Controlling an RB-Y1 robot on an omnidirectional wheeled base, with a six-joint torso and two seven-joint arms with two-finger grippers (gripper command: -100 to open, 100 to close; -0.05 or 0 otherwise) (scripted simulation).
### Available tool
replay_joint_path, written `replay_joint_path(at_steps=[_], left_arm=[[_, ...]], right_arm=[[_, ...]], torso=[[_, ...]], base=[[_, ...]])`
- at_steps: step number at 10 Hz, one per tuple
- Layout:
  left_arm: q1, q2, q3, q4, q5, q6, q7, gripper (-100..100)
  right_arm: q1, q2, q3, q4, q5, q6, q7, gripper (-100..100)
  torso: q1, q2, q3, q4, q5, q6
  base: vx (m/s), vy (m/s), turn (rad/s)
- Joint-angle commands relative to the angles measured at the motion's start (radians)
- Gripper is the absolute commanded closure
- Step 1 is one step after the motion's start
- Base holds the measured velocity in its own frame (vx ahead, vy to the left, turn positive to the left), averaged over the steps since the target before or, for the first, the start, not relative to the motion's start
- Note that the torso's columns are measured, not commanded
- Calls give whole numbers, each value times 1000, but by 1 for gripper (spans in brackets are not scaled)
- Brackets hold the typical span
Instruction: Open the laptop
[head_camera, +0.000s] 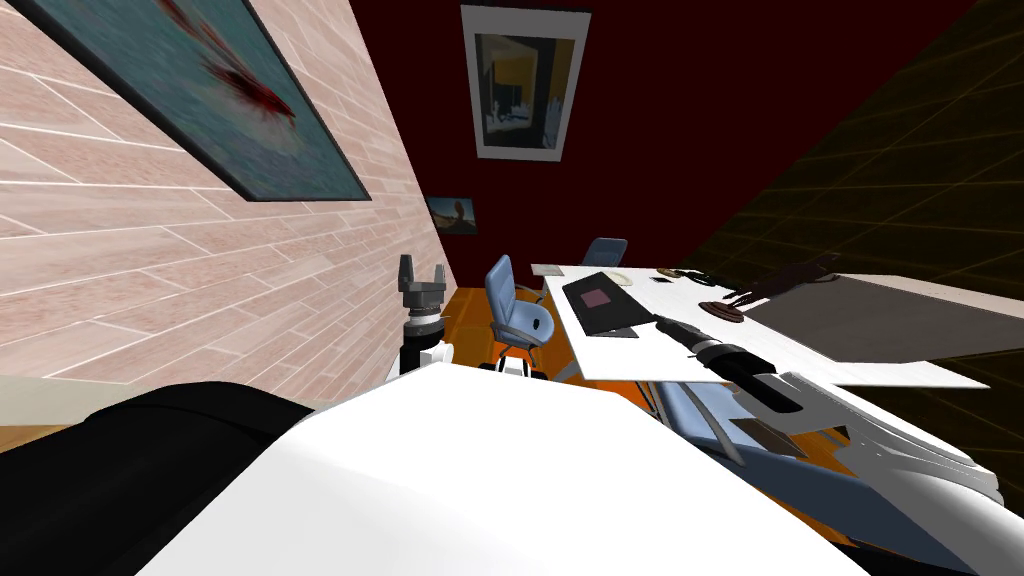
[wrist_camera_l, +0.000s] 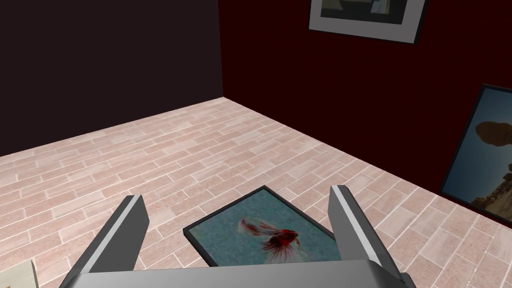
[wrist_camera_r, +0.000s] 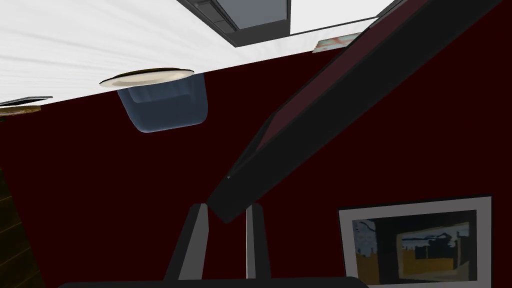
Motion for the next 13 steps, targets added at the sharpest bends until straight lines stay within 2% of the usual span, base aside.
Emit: replay_joint_path(at_steps=[1,3,6,7,8,13], left_arm=[[0,0,0,0,0,0,0,0],[0,0,0,0,0,0,0,0],[0,0,0,0,0,0,0,0],[0,0,0,0,0,0,0,0],[0,0,0,0,0,0,0,0],[0,0,0,0,0,0,0,0]], right_arm=[[27,-15,-5,-25,-22,-1,-36,-100],[38,-48,-13,-41,-31,2,-59,-100],[65,-129,-32,-80,-52,10,-116,-100],[51,-119,-22,-66,-49,8,-106,-100],[51,-123,-23,-68,-50,10,-111,0],[51,-122,-23,-68,-49,9,-111,0]], torso=[[1,2,1,1,1,2],[4,8,4,6,8,9],[-3,11,6,7,6,10],[-3,11,6,7,6,10],[-4,11,6,7,5,10],[-2,10,5,7,6,10]], base=[[-3,-40,-60],[21,26,-67],[21,28,-82],[7,12,-17],[0,0,0],[0,0,0]])
